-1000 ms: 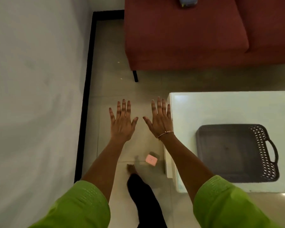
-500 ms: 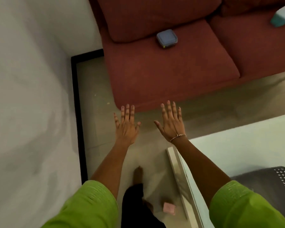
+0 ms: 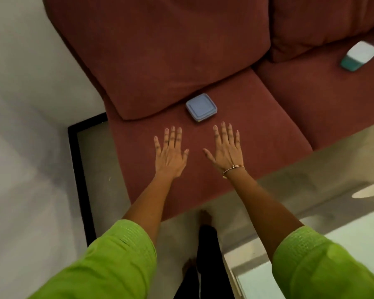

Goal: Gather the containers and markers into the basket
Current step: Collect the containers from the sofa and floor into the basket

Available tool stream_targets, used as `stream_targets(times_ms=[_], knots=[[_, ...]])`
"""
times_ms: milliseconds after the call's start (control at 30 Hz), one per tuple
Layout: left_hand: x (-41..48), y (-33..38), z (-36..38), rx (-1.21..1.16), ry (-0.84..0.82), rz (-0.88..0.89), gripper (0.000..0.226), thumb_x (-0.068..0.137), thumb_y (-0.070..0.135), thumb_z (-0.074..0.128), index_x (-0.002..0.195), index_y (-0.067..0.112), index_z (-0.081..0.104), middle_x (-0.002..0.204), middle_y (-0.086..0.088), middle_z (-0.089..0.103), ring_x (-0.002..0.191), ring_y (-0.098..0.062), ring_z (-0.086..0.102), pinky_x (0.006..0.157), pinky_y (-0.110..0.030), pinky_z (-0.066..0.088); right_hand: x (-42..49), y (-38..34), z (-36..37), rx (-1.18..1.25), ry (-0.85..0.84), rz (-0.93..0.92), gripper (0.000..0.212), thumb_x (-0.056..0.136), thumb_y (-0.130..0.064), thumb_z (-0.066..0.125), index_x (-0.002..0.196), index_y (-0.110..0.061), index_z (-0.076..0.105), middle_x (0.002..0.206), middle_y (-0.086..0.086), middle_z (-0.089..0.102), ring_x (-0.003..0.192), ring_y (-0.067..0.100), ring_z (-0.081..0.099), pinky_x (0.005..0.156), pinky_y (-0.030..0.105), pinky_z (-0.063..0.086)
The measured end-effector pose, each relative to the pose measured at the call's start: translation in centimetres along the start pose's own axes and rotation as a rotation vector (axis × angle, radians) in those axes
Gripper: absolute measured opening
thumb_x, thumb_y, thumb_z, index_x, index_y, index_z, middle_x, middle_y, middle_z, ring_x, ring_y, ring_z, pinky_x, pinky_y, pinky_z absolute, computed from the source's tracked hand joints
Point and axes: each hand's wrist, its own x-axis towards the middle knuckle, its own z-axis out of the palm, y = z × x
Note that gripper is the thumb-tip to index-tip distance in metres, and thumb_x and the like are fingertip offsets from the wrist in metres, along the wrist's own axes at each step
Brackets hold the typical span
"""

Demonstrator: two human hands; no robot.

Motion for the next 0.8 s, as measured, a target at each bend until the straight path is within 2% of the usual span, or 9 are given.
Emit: stream_targets(times_ms=[233,367,533,667,800], knots=[[12.0,-0.6,3.9,0.012,-0.073,-0.030,0.069,0.095,0.041,0.031,0.147,0.015,-0.006,0.159,-0.005,-0.003,0.146,-0.022,-0.008,0.117,-0.054,-0.004,12.7,2.2,4.4,0.036,-0.108,0.037,0.091,0.081,-0.064,0.043,0.144,-0.008,0.008,0.154,0.022,0.009,0.142,0.037,0.006,0.116,0.053,0.004],[15.8,-1.7,6.3,0.027,-0.144,-0.035,0.070,0.095,0.043,0.030,0.147,0.016,-0.009,0.158,-0.004,-0.006,0.145,-0.021,-0.011,0.116,-0.053,-0.007,17.5,2.1,7.5,0.061,-0.137,0.050,0.095,0.078,-0.066,0.046,0.145,-0.011,0.007,0.154,0.021,0.007,0.141,0.040,0.005,0.115,0.055,0.005],[18.1,-3.5,9.5,0.046,-0.193,-0.006,0.069,0.095,0.044,0.029,0.147,0.017,-0.009,0.158,-0.004,-0.007,0.145,-0.021,-0.010,0.116,-0.052,-0.006,21.5,1.8,11.3,0.048,-0.195,0.174,0.111,0.065,-0.078,0.048,0.145,-0.013,0.006,0.152,0.026,0.009,0.139,0.045,0.012,0.111,0.063,0.006],[19.6,-4.1,10.0,0.062,-0.210,0.026,0.070,0.095,0.044,0.031,0.147,0.018,-0.008,0.158,-0.004,-0.005,0.146,-0.020,-0.009,0.116,-0.051,-0.006,22.9,1.6,12.3,0.064,-0.197,0.244,0.114,0.062,-0.071,0.059,0.144,-0.012,0.006,0.149,0.030,0.014,0.134,0.046,0.022,0.108,0.064,0.015],[20.7,-3.6,9.5,0.074,-0.207,0.093,0.070,0.095,0.044,0.031,0.147,0.018,-0.009,0.158,-0.004,-0.004,0.145,-0.020,-0.009,0.117,-0.051,-0.006,23.0,2.1,11.8,0.143,-0.158,0.283,0.114,0.060,-0.060,0.067,0.143,-0.009,0.009,0.143,0.033,0.023,0.131,0.045,0.025,0.110,0.055,0.022]])
